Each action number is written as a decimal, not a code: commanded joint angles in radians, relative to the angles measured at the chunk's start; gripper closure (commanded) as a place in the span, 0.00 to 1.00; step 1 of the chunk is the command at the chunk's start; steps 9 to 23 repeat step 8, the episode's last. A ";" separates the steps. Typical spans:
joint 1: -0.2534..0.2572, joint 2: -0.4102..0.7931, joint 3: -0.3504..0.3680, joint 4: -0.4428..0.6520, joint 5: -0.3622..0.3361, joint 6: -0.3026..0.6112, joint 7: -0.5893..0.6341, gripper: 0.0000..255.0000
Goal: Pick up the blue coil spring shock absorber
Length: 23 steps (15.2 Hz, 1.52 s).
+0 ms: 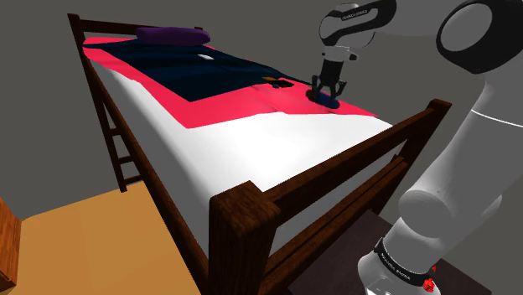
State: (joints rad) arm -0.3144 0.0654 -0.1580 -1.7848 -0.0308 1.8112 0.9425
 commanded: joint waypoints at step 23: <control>0.000 -0.003 0.000 0.091 0.000 -0.094 -0.004 1.00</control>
